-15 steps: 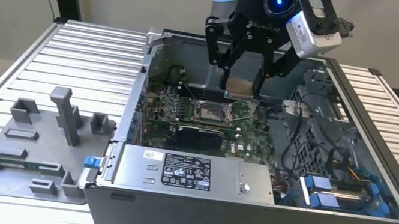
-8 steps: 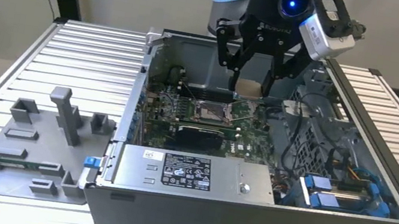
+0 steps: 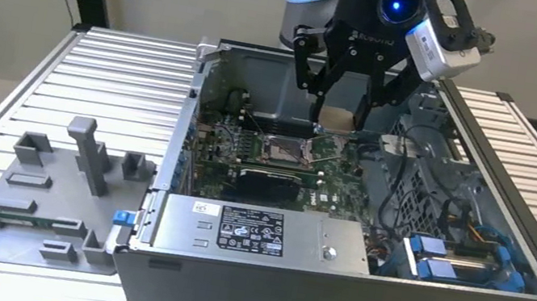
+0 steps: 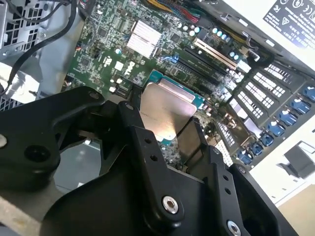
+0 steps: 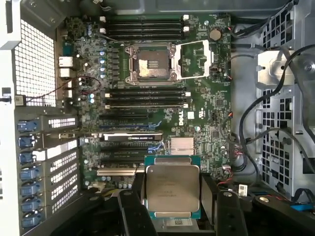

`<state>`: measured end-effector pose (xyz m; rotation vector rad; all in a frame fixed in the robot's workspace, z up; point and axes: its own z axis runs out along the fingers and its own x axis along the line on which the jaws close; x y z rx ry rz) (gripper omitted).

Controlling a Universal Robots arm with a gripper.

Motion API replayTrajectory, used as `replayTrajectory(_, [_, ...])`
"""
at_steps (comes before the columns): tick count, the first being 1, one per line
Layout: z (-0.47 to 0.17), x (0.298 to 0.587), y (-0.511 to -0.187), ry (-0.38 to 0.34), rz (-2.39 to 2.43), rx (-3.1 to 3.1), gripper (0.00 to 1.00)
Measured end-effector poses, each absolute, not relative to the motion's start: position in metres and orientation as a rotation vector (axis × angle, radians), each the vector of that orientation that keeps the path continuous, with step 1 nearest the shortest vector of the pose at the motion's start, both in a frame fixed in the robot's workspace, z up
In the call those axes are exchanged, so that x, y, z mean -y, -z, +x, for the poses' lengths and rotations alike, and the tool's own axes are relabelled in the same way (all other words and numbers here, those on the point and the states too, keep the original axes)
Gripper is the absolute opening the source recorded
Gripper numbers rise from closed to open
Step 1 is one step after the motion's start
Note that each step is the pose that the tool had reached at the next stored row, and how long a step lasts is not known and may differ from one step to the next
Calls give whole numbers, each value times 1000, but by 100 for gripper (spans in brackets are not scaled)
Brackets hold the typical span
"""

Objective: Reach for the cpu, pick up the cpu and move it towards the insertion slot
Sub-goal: 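Pick up the cpu and move it towards the insertion slot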

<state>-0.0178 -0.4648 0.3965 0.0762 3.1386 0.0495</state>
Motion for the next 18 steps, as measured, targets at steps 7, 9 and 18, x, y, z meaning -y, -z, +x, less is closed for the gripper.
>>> replayTrajectory(7, [-18, 463, -396, -50, 76, -3139, 0])
replayTrajectory(9, [-18, 461, -396, -49, 76, -3139, 0])
replayTrajectory(18, [-18, 449, -396, -49, 76, -3139, 0])
